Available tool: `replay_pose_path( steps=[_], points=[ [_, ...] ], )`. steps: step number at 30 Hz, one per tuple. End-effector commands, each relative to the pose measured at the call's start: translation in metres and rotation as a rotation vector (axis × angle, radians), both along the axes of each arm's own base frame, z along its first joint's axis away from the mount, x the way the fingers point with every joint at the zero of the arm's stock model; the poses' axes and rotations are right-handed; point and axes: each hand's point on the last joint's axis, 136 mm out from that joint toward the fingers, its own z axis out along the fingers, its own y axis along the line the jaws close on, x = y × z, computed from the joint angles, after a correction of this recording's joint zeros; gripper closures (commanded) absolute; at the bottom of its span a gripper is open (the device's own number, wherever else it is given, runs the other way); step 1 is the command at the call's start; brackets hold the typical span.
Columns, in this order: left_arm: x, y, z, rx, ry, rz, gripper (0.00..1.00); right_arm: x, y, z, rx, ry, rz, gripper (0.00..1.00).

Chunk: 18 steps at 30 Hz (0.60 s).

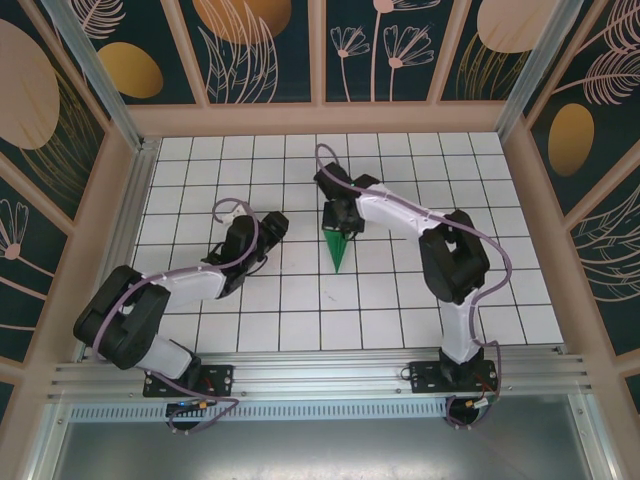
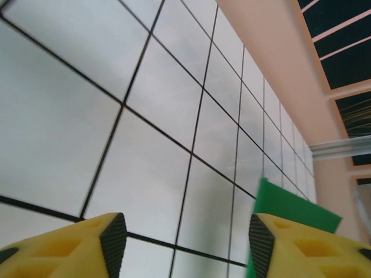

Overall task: Fold a paper plane with a square sheet of paper (pick it up from the middle)
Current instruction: Move the paper plane to the center of the table.

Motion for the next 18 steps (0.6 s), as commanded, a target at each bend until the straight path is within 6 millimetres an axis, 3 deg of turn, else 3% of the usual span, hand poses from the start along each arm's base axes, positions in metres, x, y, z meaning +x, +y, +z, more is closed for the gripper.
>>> replay_pose_path(
  steps=[1,6,9,18],
  points=[
    [-0.002,0.025,-0.007,0.135,0.049,0.023,0.33,0.032,-0.029,0.008,-0.039,-0.049,0.016,1.00],
    [0.001,0.035,-0.005,0.157,0.055,0.032,0.28,0.067,-0.049,-0.011,-0.116,-0.031,0.029,0.99],
    [0.002,0.034,-0.007,0.160,0.061,0.026,0.28,0.081,-0.050,-0.022,-0.137,-0.015,0.048,0.93],
    [0.003,0.029,-0.021,0.164,0.098,0.003,0.28,0.089,-0.052,-0.050,-0.183,0.029,0.051,0.85]
  ],
)
